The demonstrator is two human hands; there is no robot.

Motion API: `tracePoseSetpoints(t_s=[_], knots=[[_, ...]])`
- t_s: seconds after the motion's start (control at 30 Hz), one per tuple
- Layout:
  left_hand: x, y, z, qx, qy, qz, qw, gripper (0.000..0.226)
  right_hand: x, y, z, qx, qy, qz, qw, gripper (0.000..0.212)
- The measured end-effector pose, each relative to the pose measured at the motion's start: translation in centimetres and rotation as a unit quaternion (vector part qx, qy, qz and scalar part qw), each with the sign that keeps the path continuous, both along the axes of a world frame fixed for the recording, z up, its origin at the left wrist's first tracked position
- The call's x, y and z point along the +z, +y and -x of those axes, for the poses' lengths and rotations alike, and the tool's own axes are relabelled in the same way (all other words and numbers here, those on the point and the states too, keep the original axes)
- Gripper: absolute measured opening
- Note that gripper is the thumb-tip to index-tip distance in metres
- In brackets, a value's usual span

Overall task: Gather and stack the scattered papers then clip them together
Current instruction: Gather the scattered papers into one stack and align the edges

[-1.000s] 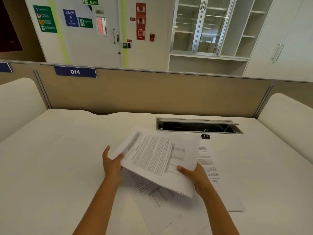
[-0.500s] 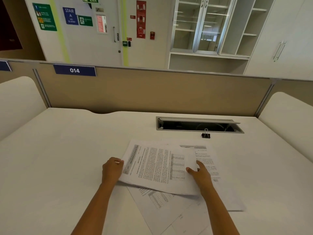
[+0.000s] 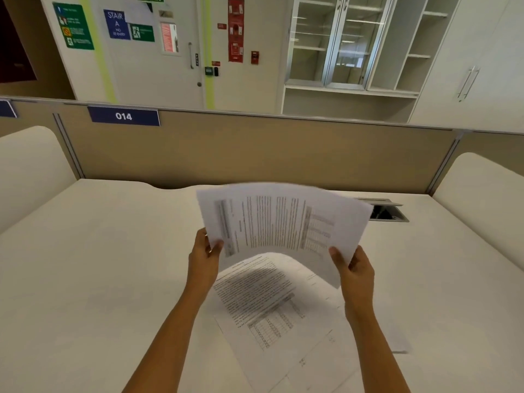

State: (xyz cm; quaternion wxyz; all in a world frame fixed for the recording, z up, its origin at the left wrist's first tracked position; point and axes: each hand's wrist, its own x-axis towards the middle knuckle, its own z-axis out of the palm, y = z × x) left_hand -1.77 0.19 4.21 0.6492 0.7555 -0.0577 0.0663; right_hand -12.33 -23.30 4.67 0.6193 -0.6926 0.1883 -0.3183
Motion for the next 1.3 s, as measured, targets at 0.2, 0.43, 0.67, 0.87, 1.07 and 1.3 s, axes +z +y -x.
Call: tracePoseSetpoints(t_s=[0.2, 0.43, 0.67, 0.87, 1.07, 1.3], knots=[[-2.1, 0.3, 0.0, -0.049, 0.012, -0.035, 0.998, 0.030, -2.2, -0.2, 0.1, 0.056, 0.062, -0.031, 0.996, 0.026], [-2.8, 0.5, 0.0, -0.030, 0.013, -0.033, 0.999, 0.028, -2.7, -0.2, 0.0, 0.063, 0.060, -0.048, 0.995, 0.024], [-4.1, 1.1, -0.9, -0.016, 0.088, -0.067, 0.994, 0.023, -3.0, -0.4, -0.4, 0.053, 0.055, -0.075, 0.994, 0.021], [-2.2, 1.3, -1.5, 0.059, 0.200, 0.321, 0.924, 0.028, -2.8, 1.7, -0.1, 0.071, 0.028, -0.214, 0.974, 0.054], [-1.3, -2.0, 0.9, -0.051, 0.289, 0.370, 0.882, 0.038, -3.8, 8.0, -1.1, 0.059, 0.055, -0.344, 0.936, 0.043], [-2.3, -0.1, 0.8, -0.063, 0.252, 0.416, 0.872, 0.041, -2.8, 7.4, -0.3, 0.099, 0.148, -0.029, 0.984, 0.036]])
